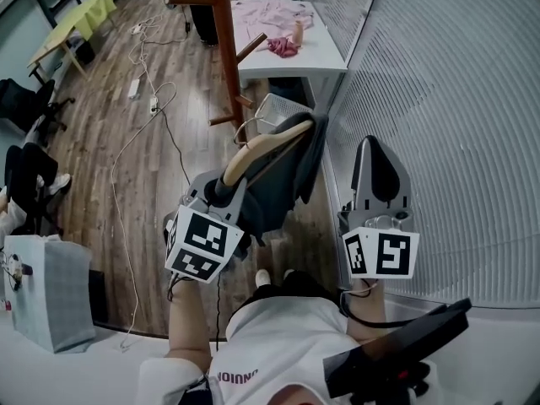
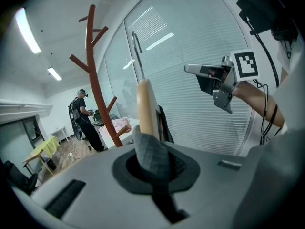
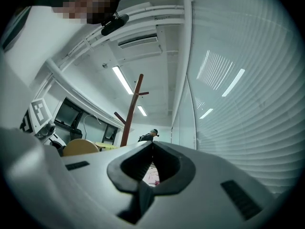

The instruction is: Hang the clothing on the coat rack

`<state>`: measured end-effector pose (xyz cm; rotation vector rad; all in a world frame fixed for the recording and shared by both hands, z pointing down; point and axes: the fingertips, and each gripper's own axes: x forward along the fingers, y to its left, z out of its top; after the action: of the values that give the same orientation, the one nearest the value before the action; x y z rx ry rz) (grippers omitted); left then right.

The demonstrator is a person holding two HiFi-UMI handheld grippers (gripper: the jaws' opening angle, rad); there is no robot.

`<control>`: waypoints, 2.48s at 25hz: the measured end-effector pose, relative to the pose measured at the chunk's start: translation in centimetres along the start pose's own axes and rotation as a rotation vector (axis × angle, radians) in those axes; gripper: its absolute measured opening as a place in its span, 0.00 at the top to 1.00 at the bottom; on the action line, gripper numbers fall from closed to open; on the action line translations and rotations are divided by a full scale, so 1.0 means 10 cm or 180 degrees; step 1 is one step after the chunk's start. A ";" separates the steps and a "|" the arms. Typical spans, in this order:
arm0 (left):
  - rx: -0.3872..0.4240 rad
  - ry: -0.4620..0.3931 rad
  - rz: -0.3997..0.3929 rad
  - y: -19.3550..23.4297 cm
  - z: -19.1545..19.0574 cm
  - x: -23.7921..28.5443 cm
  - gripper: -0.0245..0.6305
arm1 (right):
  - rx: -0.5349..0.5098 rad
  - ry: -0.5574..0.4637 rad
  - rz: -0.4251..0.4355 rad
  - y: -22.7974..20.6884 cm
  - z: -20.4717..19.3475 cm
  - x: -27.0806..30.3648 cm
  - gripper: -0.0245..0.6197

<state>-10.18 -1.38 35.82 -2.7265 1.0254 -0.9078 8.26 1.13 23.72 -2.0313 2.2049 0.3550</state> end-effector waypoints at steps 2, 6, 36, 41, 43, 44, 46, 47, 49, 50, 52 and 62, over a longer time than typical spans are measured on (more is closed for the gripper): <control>-0.0001 -0.0056 -0.0053 0.03 0.03 0.04 0.93 | -0.0058 -0.0044 -0.0079 0.00 0.05 0.00 0.93; -0.0146 -0.0120 -0.0208 0.01 -0.03 0.17 0.93 | -0.0042 -0.0059 -0.0137 -0.06 0.05 0.03 0.93; -0.0418 0.0390 -0.0086 0.51 -0.51 1.15 0.93 | 0.0541 -0.0160 0.0824 -0.63 -0.36 1.82 0.93; -0.0403 0.0392 -0.0259 0.59 -0.59 1.18 0.93 | 0.0550 -0.0218 0.0725 -0.70 -0.29 1.91 0.93; -0.0395 0.0416 -0.0344 0.59 -0.65 1.19 0.93 | 0.0584 -0.0239 0.0672 -0.73 -0.29 1.92 0.93; -0.0392 0.0427 -0.0390 0.59 -0.68 1.20 0.93 | 0.0614 -0.0251 0.0641 -0.75 -0.29 1.93 0.93; -0.0393 0.0436 -0.0473 0.61 -0.70 1.24 0.93 | 0.0675 -0.0271 0.0599 -0.79 -0.31 1.99 0.93; -0.0408 0.0437 -0.0517 0.61 -0.72 1.26 0.93 | 0.0687 -0.0267 0.0588 -0.81 -0.32 2.01 0.93; -0.0471 0.0439 -0.0610 0.59 -0.77 1.30 0.93 | 0.0666 -0.0241 0.0559 -0.82 -0.34 2.03 0.93; -0.0504 0.0438 -0.0652 0.59 -0.79 1.30 0.93 | 0.0652 -0.0227 0.0542 -0.82 -0.35 2.03 0.93; -0.0544 0.0433 -0.0717 0.58 -0.82 1.31 0.93 | 0.0643 -0.0204 0.0525 -0.80 -0.36 2.03 0.93; -0.0582 0.0387 -0.0777 0.66 -0.96 1.47 0.93 | 0.0521 -0.0187 0.0491 -0.74 -0.41 2.06 0.93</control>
<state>-10.58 -14.51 49.16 -3.0337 0.8440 -1.0769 14.04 -20.33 21.93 -1.7525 2.2792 0.2367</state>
